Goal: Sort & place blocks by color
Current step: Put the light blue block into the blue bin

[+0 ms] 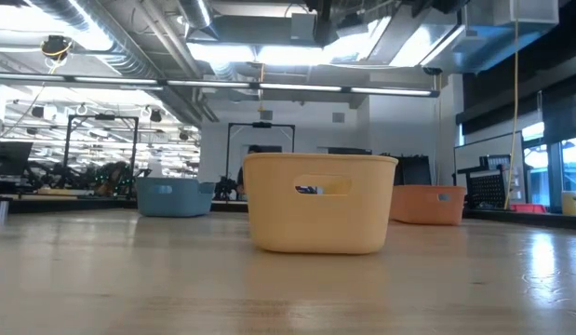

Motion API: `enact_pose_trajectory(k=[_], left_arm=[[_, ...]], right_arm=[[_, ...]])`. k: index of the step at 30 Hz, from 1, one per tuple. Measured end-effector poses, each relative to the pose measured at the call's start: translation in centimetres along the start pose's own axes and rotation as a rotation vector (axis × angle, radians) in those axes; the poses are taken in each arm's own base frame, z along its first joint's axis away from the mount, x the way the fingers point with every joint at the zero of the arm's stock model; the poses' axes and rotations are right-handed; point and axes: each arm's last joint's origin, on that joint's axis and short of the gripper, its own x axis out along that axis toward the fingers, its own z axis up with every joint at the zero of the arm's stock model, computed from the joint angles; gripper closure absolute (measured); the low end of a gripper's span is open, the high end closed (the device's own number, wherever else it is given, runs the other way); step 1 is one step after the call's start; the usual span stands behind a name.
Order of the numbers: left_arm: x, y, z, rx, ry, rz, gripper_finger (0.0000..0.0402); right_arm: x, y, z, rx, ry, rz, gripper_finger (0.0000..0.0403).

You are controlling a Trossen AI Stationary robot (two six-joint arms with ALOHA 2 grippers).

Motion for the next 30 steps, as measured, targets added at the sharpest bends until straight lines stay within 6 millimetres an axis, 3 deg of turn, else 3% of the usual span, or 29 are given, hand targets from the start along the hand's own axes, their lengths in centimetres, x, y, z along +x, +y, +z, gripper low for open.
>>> enact_pose_trajectory(k=[30], left_arm=[[0.61, -0.44, -0.25, 0.044, 0.002, -0.031, 0.0138]], right_arm=[[-0.02, -0.09, 0.10, -0.025, -0.026, -0.028, 0.0268]])
